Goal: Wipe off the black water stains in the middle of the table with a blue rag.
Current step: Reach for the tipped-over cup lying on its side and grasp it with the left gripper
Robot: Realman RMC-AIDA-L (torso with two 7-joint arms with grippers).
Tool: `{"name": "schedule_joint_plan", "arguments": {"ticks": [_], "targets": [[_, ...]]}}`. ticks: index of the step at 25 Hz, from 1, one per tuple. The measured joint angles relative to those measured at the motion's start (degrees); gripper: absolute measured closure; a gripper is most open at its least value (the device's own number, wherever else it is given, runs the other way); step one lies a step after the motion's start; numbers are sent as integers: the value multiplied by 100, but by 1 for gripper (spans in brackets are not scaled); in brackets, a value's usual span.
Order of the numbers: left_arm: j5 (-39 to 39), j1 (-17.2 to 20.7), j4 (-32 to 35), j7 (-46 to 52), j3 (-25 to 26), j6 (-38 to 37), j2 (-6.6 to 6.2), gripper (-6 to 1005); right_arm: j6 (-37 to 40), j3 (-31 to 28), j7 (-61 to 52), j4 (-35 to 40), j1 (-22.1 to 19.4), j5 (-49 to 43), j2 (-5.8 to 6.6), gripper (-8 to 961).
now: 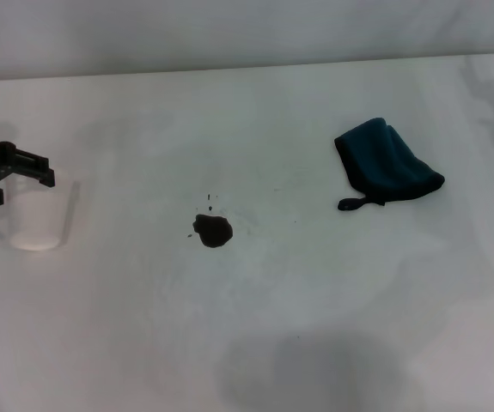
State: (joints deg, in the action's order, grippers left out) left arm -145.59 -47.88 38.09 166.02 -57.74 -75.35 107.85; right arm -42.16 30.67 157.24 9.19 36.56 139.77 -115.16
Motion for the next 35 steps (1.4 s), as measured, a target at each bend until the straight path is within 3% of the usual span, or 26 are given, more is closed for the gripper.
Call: {"name": "schedule_joint_plan", "arguments": {"ticks": [8, 35], "targets": [[13, 49, -30, 0, 33, 251, 2, 122, 6, 1, 0, 12, -3, 6, 9, 81], [33, 47, -514, -148, 70, 1167, 223, 122, 6, 20, 0, 43, -3, -11, 16, 81]]}}
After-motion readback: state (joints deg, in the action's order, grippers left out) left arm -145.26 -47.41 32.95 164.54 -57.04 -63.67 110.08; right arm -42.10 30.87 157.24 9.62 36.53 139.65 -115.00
